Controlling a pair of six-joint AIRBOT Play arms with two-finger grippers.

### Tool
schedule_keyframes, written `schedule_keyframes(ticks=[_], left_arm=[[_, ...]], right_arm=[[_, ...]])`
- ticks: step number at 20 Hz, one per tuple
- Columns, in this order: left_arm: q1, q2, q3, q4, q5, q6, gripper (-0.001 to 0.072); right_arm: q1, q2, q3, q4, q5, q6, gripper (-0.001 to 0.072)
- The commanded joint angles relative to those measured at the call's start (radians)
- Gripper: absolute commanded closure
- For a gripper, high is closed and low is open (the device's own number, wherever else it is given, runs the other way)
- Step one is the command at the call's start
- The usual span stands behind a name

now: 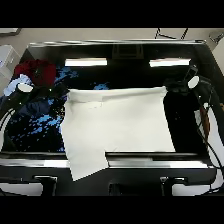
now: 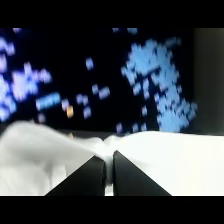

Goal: Fold the clothes and pants, and hang the long-sleeved shirts on hangers.

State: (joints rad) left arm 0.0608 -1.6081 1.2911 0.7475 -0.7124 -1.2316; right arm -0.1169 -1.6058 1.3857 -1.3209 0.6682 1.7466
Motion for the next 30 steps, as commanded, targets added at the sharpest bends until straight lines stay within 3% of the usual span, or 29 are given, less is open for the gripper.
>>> schedule_keyframes(ticks=[1,4,7,10,13,14,18,24,25,26,27,30], left_arm=[[-0.033,-0.076,0.083,-0.026,0.169,0.054,0.0680],[-0.084,-0.123,0.083,-0.026,0.188,0.053,0.0680],[-0.085,-0.110,0.095,-0.024,0.082,0.054,0.0680],[-0.014,-0.021,0.125,0.017,-0.207,0.043,0.0681],[0.029,0.012,0.113,0.178,-0.595,-0.109,0.0681],[0.020,0.012,0.084,0.252,-0.651,-0.135,0.0681],[-0.020,0.012,-0.077,0.289,-0.640,-0.153,0.0681],[-0.023,0.012,-0.093,0.304,-0.631,-0.168,0.0680],[-0.018,0.014,-0.091,0.304,-0.637,-0.167,0.0604],[-0.008,0.017,-0.083,0.304,-0.659,-0.167,0.0330],[0.009,0.023,-0.072,0.304,-0.693,-0.167,0.0149],[0.089,0.082,-0.075,0.327,-0.791,-0.163,0.0153]], right_arm=[[-0.001,-0.043,-0.007,0.020,-0.254,0.074,0.0669],[-0.001,-0.095,-0.007,0.020,-0.109,0.076,0.0669],[-0.025,-0.073,0.027,0.000,0.035,0.070,0.0669],[-0.090,0.000,0.117,0.000,0.335,-0.051,0.0668],[-0.109,0.045,0.101,-0.039,0.695,-0.146,0.0668],[-0.109,0.045,0.064,-0.047,0.754,-0.154,0.0668],[-0.109,0.042,-0.135,-0.056,0.716,-0.173,0.0669],[-0.109,0.043,-0.145,-0.051,0.684,-0.142,0.0647],[-0.110,0.043,-0.140,-0.052,0.697,-0.142,0.0528],[-0.111,0.043,-0.122,-0.058,0.731,-0.153,0.0345],[-0.118,0.045,-0.092,-0.060,0.781,-0.191,0.0266],[-0.206,0.063,-0.042,-0.074,0.925,-0.220,0.0168]])
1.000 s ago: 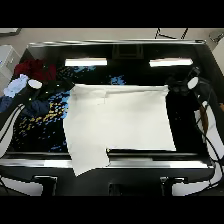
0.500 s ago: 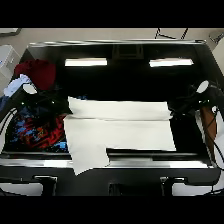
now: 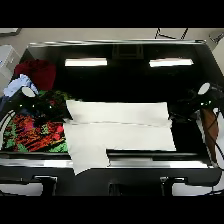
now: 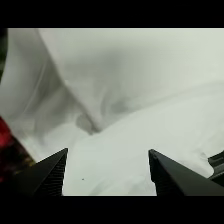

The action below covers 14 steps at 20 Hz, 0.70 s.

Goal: Fold the clothes and pants, and hang the long-sleeved shirts on hangers.

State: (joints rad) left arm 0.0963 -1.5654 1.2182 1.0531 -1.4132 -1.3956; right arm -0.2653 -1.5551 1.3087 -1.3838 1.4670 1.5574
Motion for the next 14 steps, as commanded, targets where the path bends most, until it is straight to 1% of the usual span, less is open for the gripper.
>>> schedule_keyframes(ticks=[1,2,3,5,8,12,13,14], left_arm=[[0.071,0.072,-0.032,0.039,-0.105,0.003,0.0184],[0.083,0.116,-0.093,0.058,-0.108,0.023,0.0215],[0.090,0.162,-0.174,0.059,-0.098,0.048,0.0214],[0.093,0.265,-0.386,0.040,-0.034,0.089,0.0215],[0.093,0.364,-0.634,-0.050,0.039,0.171,0.0216],[0.093,0.378,-0.793,-0.153,0.129,0.219,0.0224],[0.089,0.378,-0.809,-0.160,0.141,0.219,0.0264],[0.079,0.378,-0.819,-0.160,0.151,0.219,0.0267]], right_arm=[[-0.101,0.029,0.021,-0.011,0.148,-0.024,0.0159],[-0.141,0.055,-0.011,-0.012,0.143,-0.020,0.0159],[-0.171,0.085,-0.057,-0.014,0.129,-0.020,0.0159],[-0.219,0.149,-0.166,-0.016,0.096,-0.027,0.0160],[-0.236,0.195,-0.269,-0.015,0.074,-0.030,0.0162],[-0.236,0.196,-0.298,0.023,0.090,-0.029,0.0163],[-0.236,0.196,-0.298,0.027,0.093,-0.029,0.0163],[-0.236,0.196,-0.298,0.031,0.096,-0.029,0.0163]])
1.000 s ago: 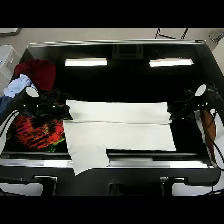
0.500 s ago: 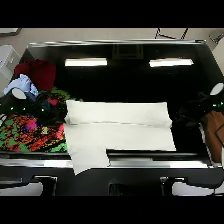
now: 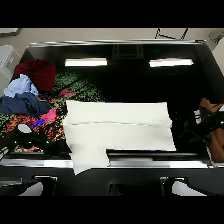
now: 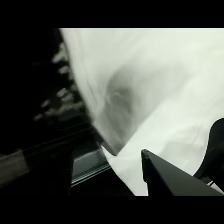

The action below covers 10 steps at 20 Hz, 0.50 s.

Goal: Fold the clothes and pants, and hang the long-sleeved shirts on hangers.

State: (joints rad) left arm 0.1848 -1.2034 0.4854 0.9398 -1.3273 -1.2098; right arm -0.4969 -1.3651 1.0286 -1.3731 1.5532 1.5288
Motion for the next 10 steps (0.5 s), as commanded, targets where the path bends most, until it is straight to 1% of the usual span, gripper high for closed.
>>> schedule_keyframes(ticks=[1,4,5,7,8,10], left_arm=[[-0.023,0.016,-0.090,-0.047,0.077,0.032,0.0268],[-0.078,0.015,-0.091,-0.069,0.127,0.021,0.0268],[-0.101,0.012,-0.091,-0.069,0.139,0.003,0.0331],[-0.148,0.006,-0.092,-0.069,0.146,-0.002,0.0541],[-0.159,0.006,-0.092,-0.069,0.147,-0.002,0.0667],[-0.160,0.007,-0.090,-0.065,0.146,-0.001,0.0680]], right_arm=[[-0.005,0.006,-0.018,0.020,0.010,0.000,0.0163],[-0.005,0.006,-0.019,0.020,0.008,0.000,0.0163],[-0.005,0.006,-0.020,0.019,0.008,0.000,0.0163],[-0.005,0.006,-0.042,0.018,0.005,0.000,0.0162],[-0.005,0.006,-0.065,0.016,-0.005,-0.001,0.0162],[-0.005,0.006,-0.143,0.019,-0.044,-0.010,0.0151]])
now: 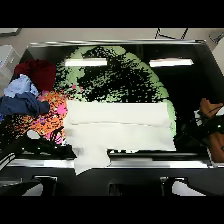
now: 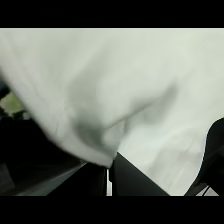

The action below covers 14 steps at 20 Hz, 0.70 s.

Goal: Fold the clothes and pants, and hang the long-sleeved shirts on hangers.

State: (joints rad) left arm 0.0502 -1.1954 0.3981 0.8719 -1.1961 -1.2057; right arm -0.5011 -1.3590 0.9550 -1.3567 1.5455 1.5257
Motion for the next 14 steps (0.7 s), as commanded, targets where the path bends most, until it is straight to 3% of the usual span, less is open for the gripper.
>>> schedule_keyframes(ticks=[1,7,8,10,11,12,14], left_arm=[[-0.025,-0.001,-0.002,0.003,0.015,-0.005,0.0680],[-0.024,0.040,-0.002,0.003,0.000,-0.006,0.0681],[-0.024,0.051,-0.002,0.003,0.000,-0.006,0.0681],[-0.011,0.072,0.000,0.003,-0.001,-0.006,0.0681],[0.004,0.083,0.010,0.004,-0.010,-0.006,0.0681],[0.022,0.096,0.031,0.008,-0.023,-0.006,0.0682],[0.069,0.127,0.126,0.036,-0.056,-0.007,0.0683]], right_arm=[[0.000,0.000,-0.105,0.020,-0.063,-0.022,0.0148],[0.000,0.000,-0.222,0.153,-0.212,-0.053,0.0160],[0.000,0.000,-0.236,0.170,-0.227,-0.053,0.0203],[0.000,0.000,-0.252,0.198,-0.258,-0.054,0.0401],[0.000,0.000,-0.248,0.217,-0.251,-0.075,0.0608],[0.000,0.000,-0.228,0.227,-0.227,-0.106,0.0669],[0.000,0.002,-0.144,0.230,-0.173,-0.124,0.0670]])
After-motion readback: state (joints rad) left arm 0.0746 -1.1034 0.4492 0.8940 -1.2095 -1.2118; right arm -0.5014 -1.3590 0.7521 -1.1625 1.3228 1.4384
